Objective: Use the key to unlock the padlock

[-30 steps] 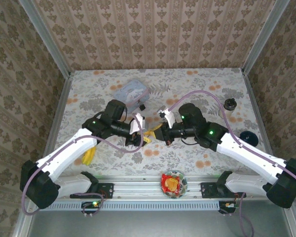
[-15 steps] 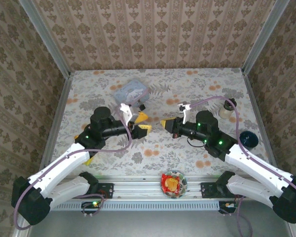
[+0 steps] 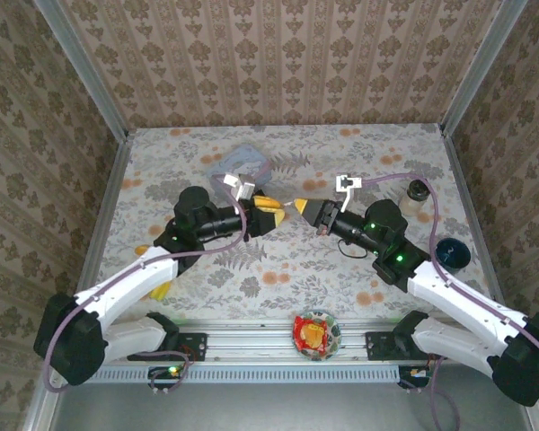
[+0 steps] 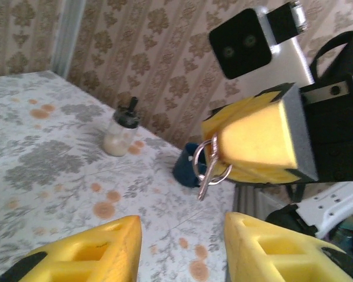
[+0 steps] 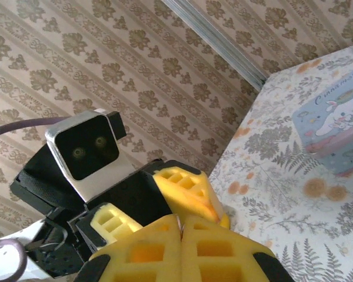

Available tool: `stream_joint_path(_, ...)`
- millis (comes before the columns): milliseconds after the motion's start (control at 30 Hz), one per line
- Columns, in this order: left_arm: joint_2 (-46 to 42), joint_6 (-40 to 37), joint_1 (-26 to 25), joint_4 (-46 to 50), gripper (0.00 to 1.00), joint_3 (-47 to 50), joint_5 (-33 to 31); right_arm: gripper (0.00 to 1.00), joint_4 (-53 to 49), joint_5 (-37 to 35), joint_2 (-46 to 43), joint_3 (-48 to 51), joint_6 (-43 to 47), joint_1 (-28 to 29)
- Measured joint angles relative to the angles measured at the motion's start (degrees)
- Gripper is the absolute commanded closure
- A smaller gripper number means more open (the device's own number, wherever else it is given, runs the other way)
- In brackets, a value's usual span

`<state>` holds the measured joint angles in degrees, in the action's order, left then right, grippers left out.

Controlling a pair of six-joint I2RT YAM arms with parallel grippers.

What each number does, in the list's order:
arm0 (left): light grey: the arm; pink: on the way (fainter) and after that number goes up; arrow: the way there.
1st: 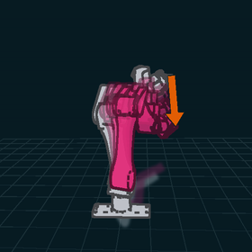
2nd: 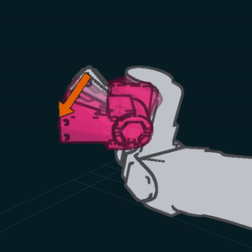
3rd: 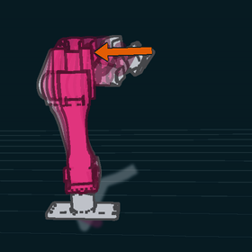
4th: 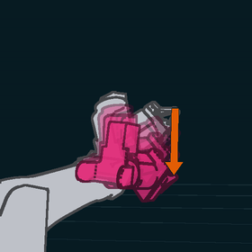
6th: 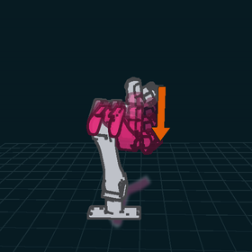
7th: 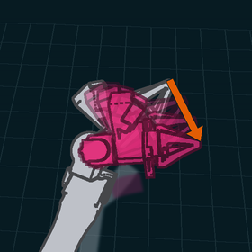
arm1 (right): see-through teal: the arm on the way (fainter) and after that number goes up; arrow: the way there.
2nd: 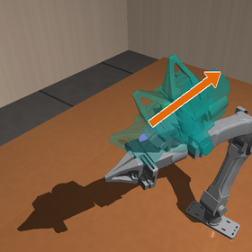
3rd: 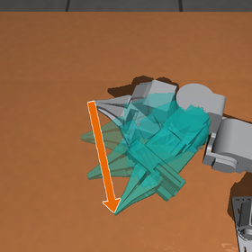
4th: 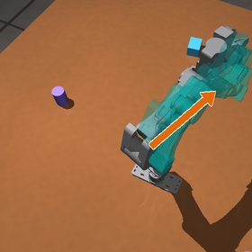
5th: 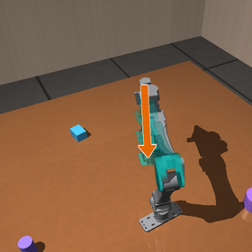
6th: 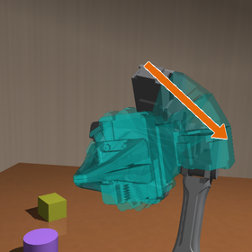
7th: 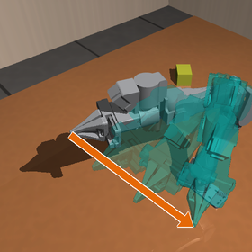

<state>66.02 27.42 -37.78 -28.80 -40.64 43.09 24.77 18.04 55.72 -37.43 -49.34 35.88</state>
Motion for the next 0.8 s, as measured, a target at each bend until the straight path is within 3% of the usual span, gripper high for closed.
stream_joint_path(200,2.3,5.4,0.0,-10.8,0.62,0.0,4.7,1.0,2.6,0.6,0.3,0.3,-1.5,0.0)
stream_joint_path(433,5.1,10.8,1.1,-19.2,0.79,0.0,7.3,1.0,5.0,2.0,1.7,0.3,-2.4,0.0)
stream_joint_path(633,6.7,14.3,2.0,-24.0,0.88,0.0,8.2,1.0,5.9,2.7,2.0,0.3,-3.2,0.0)
stream_joint_path(733,7.0,15.5,2.3,-25.5,0.88,0.0,8.4,1.0,6.3,3.1,2.0,0.3,-3.4,0.0)
stream_joint_path(800,7.1,16.0,2.3,-26.1,0.8,0.1,8.7,1.0,6.3,3.2,2.0,0.3,-3.4,0.0)
